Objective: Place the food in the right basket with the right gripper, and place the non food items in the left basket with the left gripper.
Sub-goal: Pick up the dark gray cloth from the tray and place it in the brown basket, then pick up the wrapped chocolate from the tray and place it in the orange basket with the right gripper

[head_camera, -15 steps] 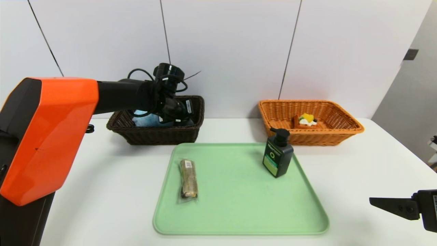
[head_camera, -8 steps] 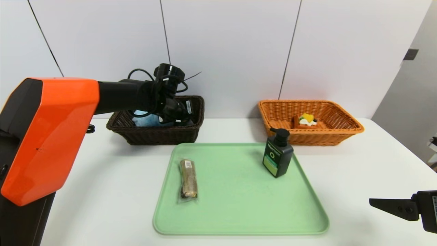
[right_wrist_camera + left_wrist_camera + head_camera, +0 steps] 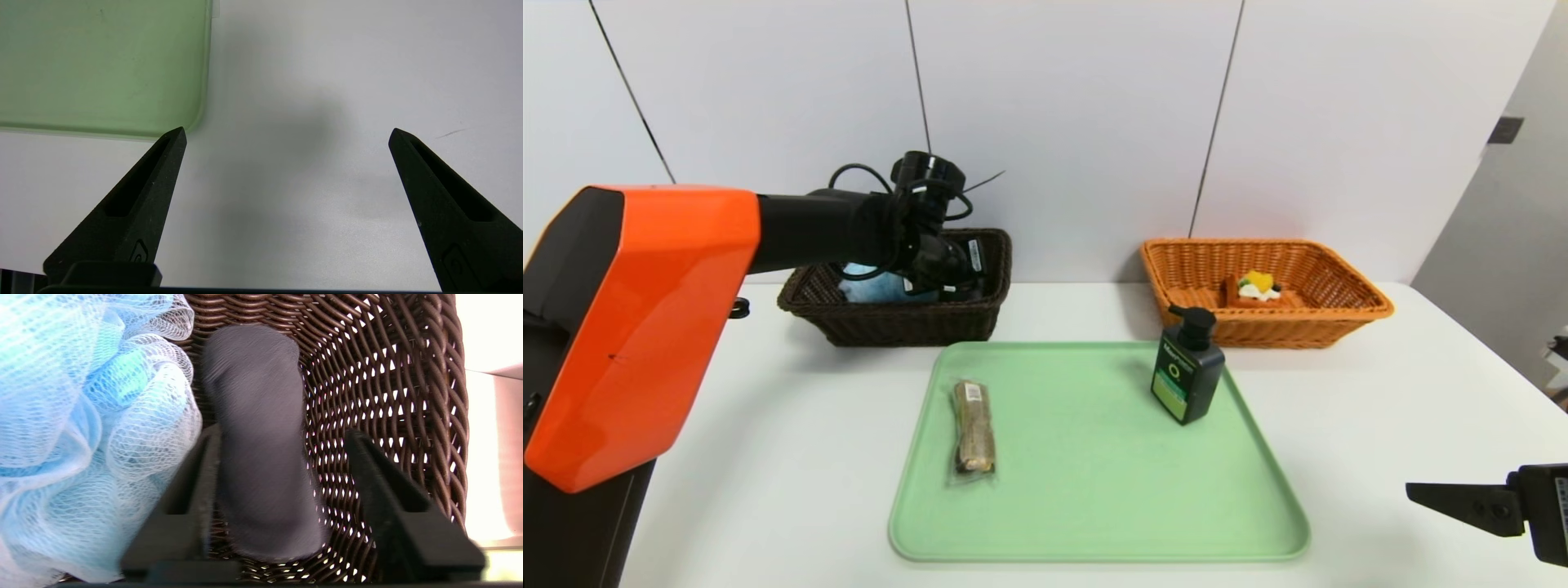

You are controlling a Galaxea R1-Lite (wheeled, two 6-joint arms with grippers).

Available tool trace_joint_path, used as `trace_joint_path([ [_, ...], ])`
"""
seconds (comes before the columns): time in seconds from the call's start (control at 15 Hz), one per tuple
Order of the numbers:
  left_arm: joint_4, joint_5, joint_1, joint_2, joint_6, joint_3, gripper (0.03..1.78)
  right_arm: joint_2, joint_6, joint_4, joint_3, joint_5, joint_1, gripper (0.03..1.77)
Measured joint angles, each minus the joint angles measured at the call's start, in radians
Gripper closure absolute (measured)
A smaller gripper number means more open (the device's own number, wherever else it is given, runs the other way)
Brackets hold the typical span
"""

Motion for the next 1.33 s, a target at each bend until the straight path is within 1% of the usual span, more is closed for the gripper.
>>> trace_joint_path([
  [0.2,0.0,0.0,0.0,-0.023,0.001,0.0,0.49,-0.004,0.001,0.0,0.005,0.0,0.0,0.09],
  [0.4,0.002,0.0,-0.014,-0.109,0.02,0.0,0.37,-0.011,0.024,0.0,0.007,0.0,0.0,0.09],
  [0.6,0.022,-0.002,-0.083,-0.229,0.046,0.001,0.29,-0.016,0.027,-0.004,0.006,-0.002,0.0,0.09],
  [0.67,0.044,-0.002,-0.11,-0.268,0.045,0.006,0.27,-0.017,0.027,-0.013,0.005,-0.004,0.0,0.09],
  [0.8,0.124,-0.006,-0.157,-0.344,0.026,0.033,0.23,-0.023,0.03,-0.051,0.005,-0.006,0.0,0.09],
  [0.93,0.174,-0.02,-0.188,-0.419,0.013,0.119,0.2,-0.035,0.03,-0.066,0.007,-0.004,0.0,0.09],
  [1.13,0.181,-0.019,-0.227,-0.529,0.021,0.351,0.17,-0.052,0.03,-0.069,0.011,-0.002,0.0,0.09],
  [1.27,0.174,0.017,-0.244,-0.591,0.026,0.491,0.16,-0.057,0.03,-0.069,0.014,-0.003,0.0,0.09],
  [1.33,0.177,0.042,-0.253,-0.615,0.021,0.532,0.15,-0.058,0.03,-0.069,0.014,-0.006,0.0,0.09],
])
